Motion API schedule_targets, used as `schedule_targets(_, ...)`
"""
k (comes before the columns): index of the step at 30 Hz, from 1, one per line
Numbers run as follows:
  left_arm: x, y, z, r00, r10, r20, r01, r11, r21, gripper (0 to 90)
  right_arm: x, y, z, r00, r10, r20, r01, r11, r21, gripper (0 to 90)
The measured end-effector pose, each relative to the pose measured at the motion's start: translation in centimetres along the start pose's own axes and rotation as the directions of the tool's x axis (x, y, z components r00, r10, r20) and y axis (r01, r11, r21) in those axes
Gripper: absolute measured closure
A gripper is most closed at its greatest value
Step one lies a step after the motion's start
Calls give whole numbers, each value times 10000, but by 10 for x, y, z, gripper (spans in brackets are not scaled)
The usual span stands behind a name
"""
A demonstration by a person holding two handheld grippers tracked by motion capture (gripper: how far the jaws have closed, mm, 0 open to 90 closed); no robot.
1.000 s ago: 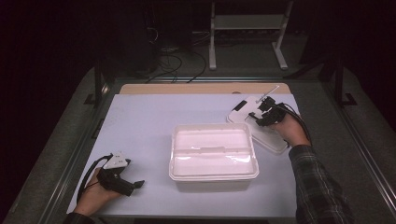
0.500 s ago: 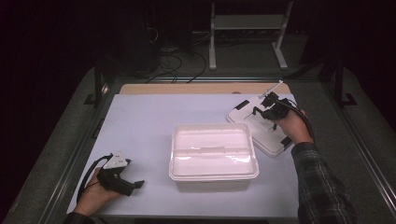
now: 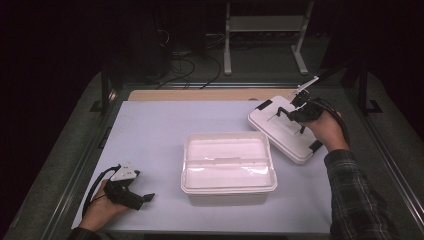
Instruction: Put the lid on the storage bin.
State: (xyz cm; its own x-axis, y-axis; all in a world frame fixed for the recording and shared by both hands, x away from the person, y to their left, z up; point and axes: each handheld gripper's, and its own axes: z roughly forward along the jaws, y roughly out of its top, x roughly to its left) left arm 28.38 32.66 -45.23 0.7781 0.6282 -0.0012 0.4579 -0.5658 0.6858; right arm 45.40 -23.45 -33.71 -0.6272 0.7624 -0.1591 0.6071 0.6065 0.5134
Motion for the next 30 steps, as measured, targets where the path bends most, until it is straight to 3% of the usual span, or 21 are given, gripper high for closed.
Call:
schedule_targets(12, 0, 0, 0, 10000, 4, -8, -4, 10000, -26, 0, -6, 11, -47, 9996, -166, -218, 157, 9991, -402, 845)
schedule_targets(19, 0, 0, 0, 10000, 7, -12, -7, 10000, -35, 0, -3, 20, -74, 9971, -444, -616, 399, 9965, -732, 845)
schedule_targets(23, 0, 0, 0, 10000, 12, -7, -12, 10000, -27, 0, 1, 24, -85, 9928, -591, -1043, 502, 9950, -867, 845)
schedule_targets(30, 0, 0, 0, 10000, 7, -7, -7, 10000, -32, 0, 18, 30, -90, 9787, -1260, -1619, 1109, 9889, -992, 845)
